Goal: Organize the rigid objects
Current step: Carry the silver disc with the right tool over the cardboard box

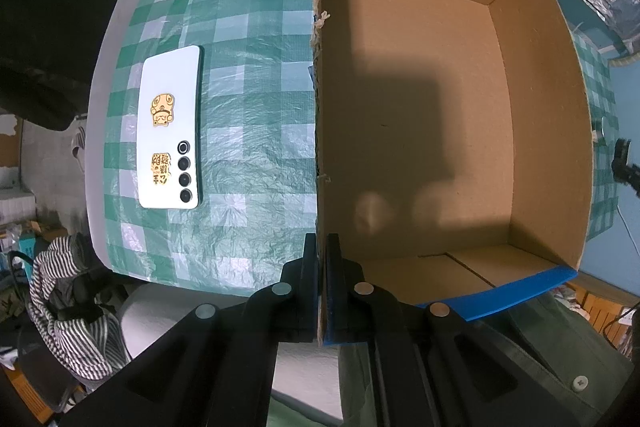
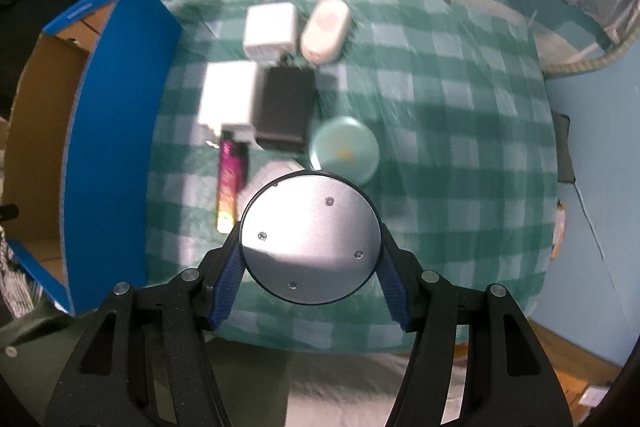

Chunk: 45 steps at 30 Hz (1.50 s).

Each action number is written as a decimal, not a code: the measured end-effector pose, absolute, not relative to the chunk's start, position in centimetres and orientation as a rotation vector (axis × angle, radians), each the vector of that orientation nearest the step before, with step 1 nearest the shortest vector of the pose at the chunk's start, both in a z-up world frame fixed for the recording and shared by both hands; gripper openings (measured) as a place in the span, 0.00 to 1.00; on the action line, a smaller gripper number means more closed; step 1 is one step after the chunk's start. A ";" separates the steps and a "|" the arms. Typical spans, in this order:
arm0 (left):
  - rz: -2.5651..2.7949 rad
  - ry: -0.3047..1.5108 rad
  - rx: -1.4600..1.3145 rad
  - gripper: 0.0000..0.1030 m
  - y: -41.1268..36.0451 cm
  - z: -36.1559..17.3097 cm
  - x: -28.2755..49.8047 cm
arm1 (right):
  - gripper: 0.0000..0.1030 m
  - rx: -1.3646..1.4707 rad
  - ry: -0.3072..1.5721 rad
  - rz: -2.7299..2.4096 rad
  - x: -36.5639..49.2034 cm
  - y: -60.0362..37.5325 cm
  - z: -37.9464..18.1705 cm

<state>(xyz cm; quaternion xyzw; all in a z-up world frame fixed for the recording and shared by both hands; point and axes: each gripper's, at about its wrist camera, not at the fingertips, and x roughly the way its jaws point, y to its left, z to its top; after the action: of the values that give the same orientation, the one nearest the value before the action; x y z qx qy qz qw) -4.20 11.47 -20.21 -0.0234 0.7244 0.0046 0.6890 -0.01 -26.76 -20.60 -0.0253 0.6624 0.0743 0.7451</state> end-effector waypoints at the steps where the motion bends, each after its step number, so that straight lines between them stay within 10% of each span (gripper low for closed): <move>1: 0.010 1.620 -0.052 0.03 11.5 -20.3 -4.2 | 0.60 -0.062 1.445 0.173 0.2 -26.5 -20.2; 45: 0.010 1.617 -0.060 0.03 11.4 -19.9 -4.5 | 0.60 -0.371 1.397 0.608 8.6 -5.0 -18.7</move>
<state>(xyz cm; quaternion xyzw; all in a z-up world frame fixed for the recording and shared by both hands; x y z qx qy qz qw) -4.46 11.43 -19.95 -0.0270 0.7230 0.0046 0.6903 8.57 -4.96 -18.73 -0.1671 0.6291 0.2740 0.7080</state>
